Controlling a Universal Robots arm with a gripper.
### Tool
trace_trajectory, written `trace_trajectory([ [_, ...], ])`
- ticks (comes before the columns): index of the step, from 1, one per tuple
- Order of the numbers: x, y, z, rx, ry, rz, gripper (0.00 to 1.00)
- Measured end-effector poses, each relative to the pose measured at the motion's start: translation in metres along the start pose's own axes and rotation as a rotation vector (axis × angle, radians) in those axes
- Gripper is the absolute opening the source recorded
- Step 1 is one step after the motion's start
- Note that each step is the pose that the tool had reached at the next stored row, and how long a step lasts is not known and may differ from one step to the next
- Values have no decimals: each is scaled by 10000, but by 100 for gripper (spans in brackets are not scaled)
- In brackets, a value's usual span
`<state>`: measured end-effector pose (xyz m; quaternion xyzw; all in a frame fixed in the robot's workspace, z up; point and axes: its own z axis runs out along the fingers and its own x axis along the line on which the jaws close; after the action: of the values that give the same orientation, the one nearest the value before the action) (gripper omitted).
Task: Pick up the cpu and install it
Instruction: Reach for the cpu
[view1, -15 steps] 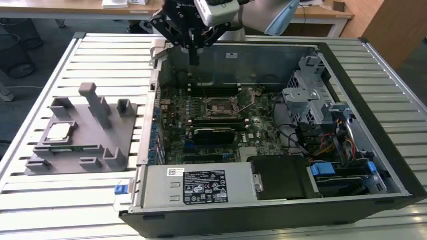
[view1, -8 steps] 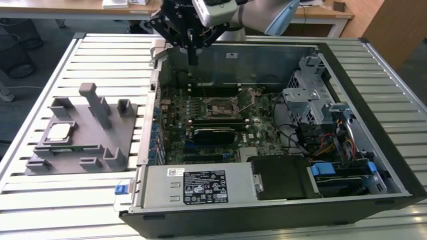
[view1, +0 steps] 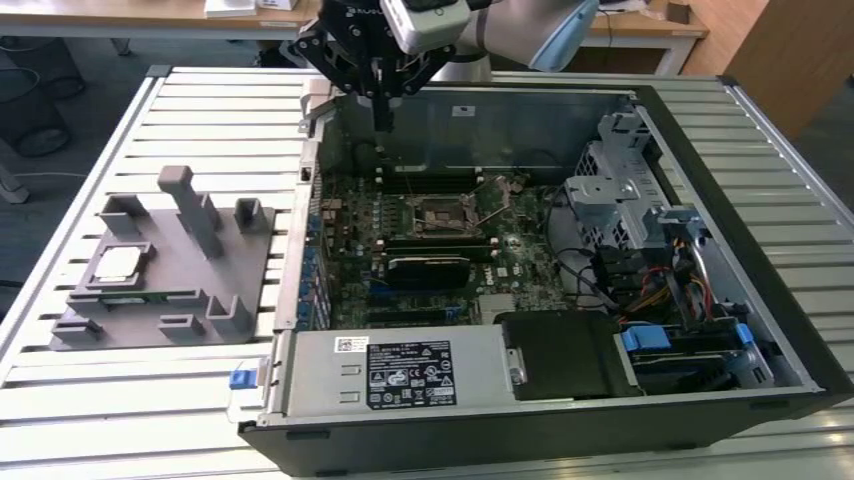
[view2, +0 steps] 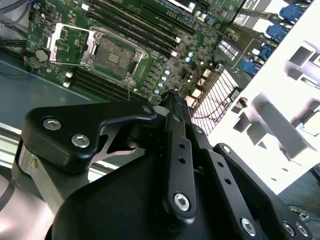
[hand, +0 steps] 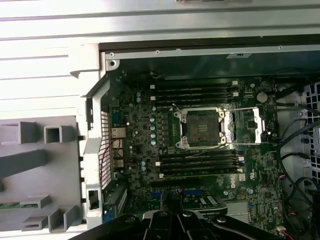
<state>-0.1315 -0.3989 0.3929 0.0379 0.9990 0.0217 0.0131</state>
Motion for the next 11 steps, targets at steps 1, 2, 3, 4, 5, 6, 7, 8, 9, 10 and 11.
trace_trajectory([
  [1,2,0,0,0,0,-1,11],
  [2,4,0,0,0,0,0,11],
  [3,7,-1,0,0,0,0,11],
  [4,9,-1,0,0,1,0,11],
  [5,11,-1,1,0,0,0,11],
  [6,13,-1,1,0,0,0,11],
  [7,15,-1,1,0,1,-1,11],
  [8,17,-1,1,0,0,0,11],
  [9,19,-2,1,0,0,0,11],
  [10,20,-2,1,0,0,0,11],
  [11,22,-2,1,0,1,0,11],
])
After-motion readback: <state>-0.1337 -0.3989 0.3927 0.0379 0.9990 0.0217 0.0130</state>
